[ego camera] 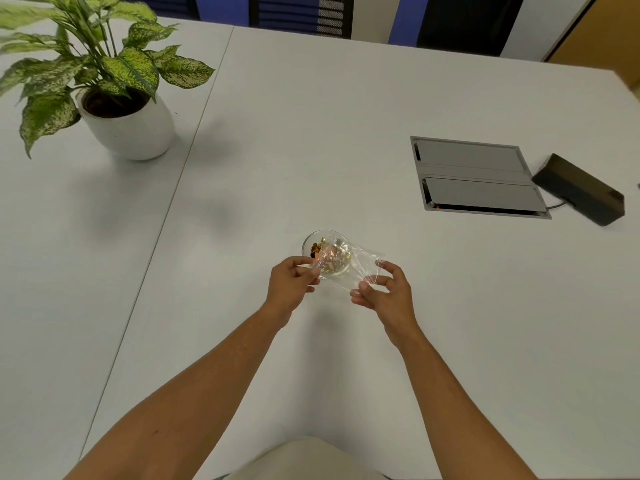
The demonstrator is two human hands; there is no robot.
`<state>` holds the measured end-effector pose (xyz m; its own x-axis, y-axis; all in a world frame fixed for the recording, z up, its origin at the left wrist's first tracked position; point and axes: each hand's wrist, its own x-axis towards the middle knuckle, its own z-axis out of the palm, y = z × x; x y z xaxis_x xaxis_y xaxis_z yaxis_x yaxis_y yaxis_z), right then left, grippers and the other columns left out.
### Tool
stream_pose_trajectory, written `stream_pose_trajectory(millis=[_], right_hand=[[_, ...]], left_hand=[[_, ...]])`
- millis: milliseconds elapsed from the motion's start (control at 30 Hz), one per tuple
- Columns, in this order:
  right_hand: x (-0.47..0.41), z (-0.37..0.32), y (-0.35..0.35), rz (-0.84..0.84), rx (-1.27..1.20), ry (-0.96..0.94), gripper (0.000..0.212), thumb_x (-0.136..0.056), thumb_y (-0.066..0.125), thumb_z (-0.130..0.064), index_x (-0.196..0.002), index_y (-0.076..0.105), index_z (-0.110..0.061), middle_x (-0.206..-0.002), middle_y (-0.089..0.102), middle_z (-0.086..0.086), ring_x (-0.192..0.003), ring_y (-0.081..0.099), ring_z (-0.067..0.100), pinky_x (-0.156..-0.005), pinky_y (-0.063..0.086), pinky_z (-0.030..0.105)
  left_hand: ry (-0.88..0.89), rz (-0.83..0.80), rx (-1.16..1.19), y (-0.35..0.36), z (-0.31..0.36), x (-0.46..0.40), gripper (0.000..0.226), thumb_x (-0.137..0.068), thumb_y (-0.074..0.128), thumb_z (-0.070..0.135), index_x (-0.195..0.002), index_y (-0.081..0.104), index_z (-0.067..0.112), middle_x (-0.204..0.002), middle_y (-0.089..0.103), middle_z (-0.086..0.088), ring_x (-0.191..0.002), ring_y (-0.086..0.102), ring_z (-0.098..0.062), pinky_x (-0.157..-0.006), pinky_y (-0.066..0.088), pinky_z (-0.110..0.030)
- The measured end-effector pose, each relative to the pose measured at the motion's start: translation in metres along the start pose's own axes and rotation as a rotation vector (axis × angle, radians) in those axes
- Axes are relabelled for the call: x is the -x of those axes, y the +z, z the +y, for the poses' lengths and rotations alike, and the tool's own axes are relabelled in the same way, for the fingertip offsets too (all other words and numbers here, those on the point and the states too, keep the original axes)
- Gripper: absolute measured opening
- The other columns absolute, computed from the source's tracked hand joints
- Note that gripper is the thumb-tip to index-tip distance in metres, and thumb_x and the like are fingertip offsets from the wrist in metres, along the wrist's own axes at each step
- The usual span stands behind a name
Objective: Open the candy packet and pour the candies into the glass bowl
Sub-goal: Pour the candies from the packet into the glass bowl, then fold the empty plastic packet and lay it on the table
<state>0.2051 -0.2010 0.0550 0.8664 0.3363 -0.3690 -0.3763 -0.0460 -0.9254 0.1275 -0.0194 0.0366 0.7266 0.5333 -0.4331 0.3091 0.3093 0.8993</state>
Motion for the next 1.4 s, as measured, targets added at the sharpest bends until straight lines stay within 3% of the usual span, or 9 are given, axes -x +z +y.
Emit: stream_pose_trajectory(millis=[300, 400, 467, 567, 667, 800, 900, 1033, 1400], right_hand=[[0.031, 0.021, 0.003, -0.072, -0.059, 0.071, 0.061, -0.084, 0.075, 0.000, -0.133, 0.045, -0.020, -0.116, 0.061, 0.022, -0.081, 0.077, 0.035, -0.066, 0.063, 0.032], [0.039, 0.026, -0.001, -0.111, -0.013, 0.119, 0.073, -0.081, 0.081, -0.010, -0.137, 0.039, -0.030, -0.120, 0.061, 0.013, -0.095, 0.074, 0.034, -0.074, 0.063, 0.037], [0.043, 0.026, -0.004, -0.092, 0.046, 0.130, 0.076, -0.078, 0.084, -0.020, -0.137, 0.038, -0.035, -0.122, 0.059, 0.004, -0.104, 0.069, 0.022, -0.083, 0.060, 0.037], [0.045, 0.019, -0.007, -0.039, 0.082, 0.115, 0.063, -0.081, 0.078, -0.034, -0.134, 0.043, -0.030, -0.123, 0.058, -0.001, -0.108, 0.062, 0.012, -0.091, 0.053, 0.037], [0.041, 0.006, -0.007, -0.002, 0.075, 0.087, 0.042, -0.090, 0.070, -0.030, -0.127, 0.056, -0.018, -0.123, 0.062, 0.005, -0.112, 0.063, 0.020, -0.095, 0.053, 0.040], [0.038, -0.011, 0.003, -0.086, 0.018, 0.038, 0.016, -0.092, 0.068, -0.021, -0.106, 0.068, -0.013, -0.112, 0.070, 0.009, -0.097, 0.071, 0.019, -0.081, 0.058, 0.035], [0.036, -0.017, 0.012, -0.105, 0.030, 0.033, 0.016, -0.092, 0.068, -0.016, -0.102, 0.070, -0.004, -0.096, 0.073, 0.011, -0.084, 0.072, 0.022, -0.074, 0.060, 0.035], [0.038, -0.017, 0.018, -0.125, 0.062, 0.041, 0.008, -0.093, 0.067, -0.012, -0.089, 0.071, -0.006, -0.082, 0.073, 0.009, -0.075, 0.072, 0.021, -0.069, 0.063, 0.034], [0.049, -0.012, 0.025, -0.081, -0.034, -0.001, 0.009, -0.094, 0.062, -0.006, -0.087, 0.067, -0.005, -0.078, 0.071, 0.009, -0.070, 0.074, 0.020, -0.060, 0.062, 0.030]], left_hand=[[0.119, 0.034, -0.021, -0.010, 0.008, 0.027, 0.020, -0.087, 0.068, 0.004, -0.099, 0.064, 0.021, -0.069, 0.070, 0.002, -0.071, 0.073, -0.019, -0.065, 0.060, -0.029], [0.182, -0.003, -0.091, -0.015, 0.014, 0.036, 0.019, -0.090, 0.064, 0.007, -0.101, 0.065, 0.023, -0.082, 0.067, -0.004, -0.071, 0.072, -0.017, -0.064, 0.059, -0.028], [0.233, -0.041, -0.169, -0.018, 0.020, 0.039, 0.020, -0.091, 0.063, 0.009, -0.102, 0.066, 0.026, -0.086, 0.067, -0.003, -0.069, 0.071, -0.011, -0.060, 0.056, -0.024], [0.261, -0.097, -0.217, -0.025, 0.029, 0.046, 0.024, -0.091, 0.063, 0.010, -0.100, 0.067, 0.032, -0.083, 0.067, 0.004, -0.068, 0.068, -0.007, -0.056, 0.050, -0.022], [0.254, -0.153, -0.231, -0.029, 0.036, 0.050, 0.026, -0.088, 0.065, 0.007, -0.099, 0.069, 0.030, -0.075, 0.067, 0.011, -0.066, 0.066, -0.008, -0.054, 0.047, -0.020], [0.259, -0.206, -0.246, -0.030, 0.041, 0.055, 0.030, -0.084, 0.062, 0.001, -0.094, 0.071, 0.028, -0.068, 0.066, 0.011, -0.062, 0.062, -0.010, -0.054, 0.047, -0.020], [0.249, -0.213, -0.244, -0.030, 0.042, 0.058, 0.033, -0.083, 0.059, -0.002, -0.092, 0.072, 0.027, -0.067, 0.065, 0.008, -0.060, 0.061, -0.008, -0.054, 0.047, -0.021], [0.241, -0.184, -0.230, -0.034, 0.041, 0.062, 0.035, -0.082, 0.055, -0.003, -0.089, 0.072, 0.027, -0.065, 0.063, 0.006, -0.059, 0.059, -0.008, -0.055, 0.047, -0.021], [0.208, -0.059, -0.080, -0.034, 0.028, 0.067, 0.024, -0.081, 0.068, -0.004, -0.095, 0.065, 0.015, -0.058, 0.064, 0.003, -0.057, 0.062, -0.013, -0.063, 0.054, -0.027]])
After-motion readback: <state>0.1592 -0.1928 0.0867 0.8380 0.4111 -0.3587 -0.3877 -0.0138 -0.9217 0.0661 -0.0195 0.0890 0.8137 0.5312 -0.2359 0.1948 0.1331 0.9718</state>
